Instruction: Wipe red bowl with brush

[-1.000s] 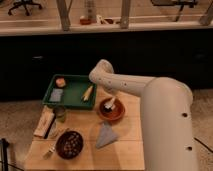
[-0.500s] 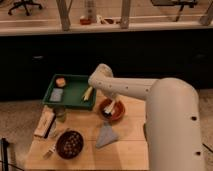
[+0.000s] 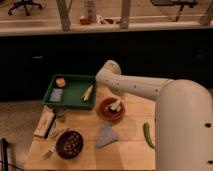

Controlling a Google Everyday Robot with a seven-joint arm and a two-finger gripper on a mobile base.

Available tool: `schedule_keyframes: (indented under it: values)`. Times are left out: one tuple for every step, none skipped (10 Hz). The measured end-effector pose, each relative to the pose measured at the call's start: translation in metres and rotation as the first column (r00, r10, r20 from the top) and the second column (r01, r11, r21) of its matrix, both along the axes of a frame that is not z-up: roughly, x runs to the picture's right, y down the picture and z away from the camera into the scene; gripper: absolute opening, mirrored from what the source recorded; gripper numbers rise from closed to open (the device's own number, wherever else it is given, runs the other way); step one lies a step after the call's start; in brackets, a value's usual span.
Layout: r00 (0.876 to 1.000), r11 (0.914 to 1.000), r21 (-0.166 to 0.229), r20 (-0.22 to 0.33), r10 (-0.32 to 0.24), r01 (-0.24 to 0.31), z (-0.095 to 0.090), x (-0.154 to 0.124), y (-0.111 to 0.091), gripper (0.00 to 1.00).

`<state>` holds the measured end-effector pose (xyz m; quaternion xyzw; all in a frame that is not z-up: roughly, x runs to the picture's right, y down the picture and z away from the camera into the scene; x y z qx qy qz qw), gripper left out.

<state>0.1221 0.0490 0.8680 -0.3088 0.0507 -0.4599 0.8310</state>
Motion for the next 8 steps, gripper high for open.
schedule_keyframes:
  values:
    - [1.0, 1.0, 0.005, -0.004, -0.001, 0.001, 0.001, -0.001, -0.004, 0.0]
    - [1.0, 0.9999, 0.002, 0.003, -0.012, 0.012, 0.004, -0.006, -0.006, 0.0]
    - [1.0, 0.9997, -0.003, 0.008, -0.024, 0.024, 0.008, -0.011, -0.007, 0.0]
    - [0.999, 0.9989, -0.014, 0.027, -0.044, 0.044, 0.012, -0.022, -0.006, 0.0]
    - [0.996, 0.9975, -0.028, 0.054, -0.064, 0.066, 0.014, -0.033, -0.002, 0.0]
    - [0.994, 0.9955, -0.042, 0.076, -0.081, 0.085, 0.015, -0.038, 0.003, 0.0]
    - [0.991, 0.9938, -0.053, 0.094, -0.092, 0.098, 0.015, -0.042, 0.008, 0.0]
    - [0.988, 0.9919, -0.065, 0.112, -0.101, 0.109, 0.014, -0.043, 0.013, 0.0]
